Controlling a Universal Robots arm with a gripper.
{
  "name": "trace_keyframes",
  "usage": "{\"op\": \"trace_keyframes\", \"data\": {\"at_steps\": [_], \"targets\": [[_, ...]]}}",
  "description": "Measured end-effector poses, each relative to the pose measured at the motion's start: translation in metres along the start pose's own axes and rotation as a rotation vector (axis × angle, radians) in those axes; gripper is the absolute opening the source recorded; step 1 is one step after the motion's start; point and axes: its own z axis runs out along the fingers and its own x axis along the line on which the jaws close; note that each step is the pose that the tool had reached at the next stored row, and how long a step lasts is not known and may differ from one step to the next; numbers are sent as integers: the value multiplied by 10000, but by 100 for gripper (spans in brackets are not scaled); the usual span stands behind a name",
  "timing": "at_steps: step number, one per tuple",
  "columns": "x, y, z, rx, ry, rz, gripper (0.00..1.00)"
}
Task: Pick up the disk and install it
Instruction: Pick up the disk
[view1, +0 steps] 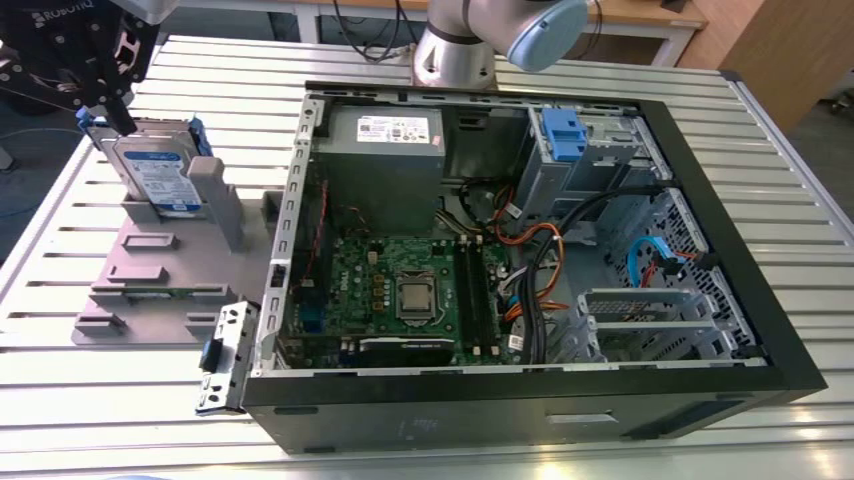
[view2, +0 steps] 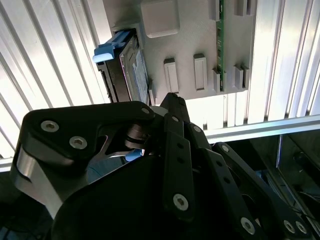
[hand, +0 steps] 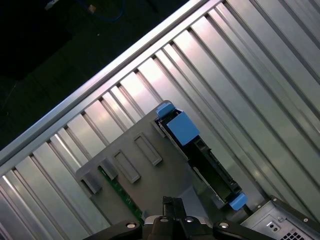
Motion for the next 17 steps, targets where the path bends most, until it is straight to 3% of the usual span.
{"op": "trace_keyframes", "data": {"at_steps": [17], "targets": [[0,0,0,2,2,-113,11]]}}
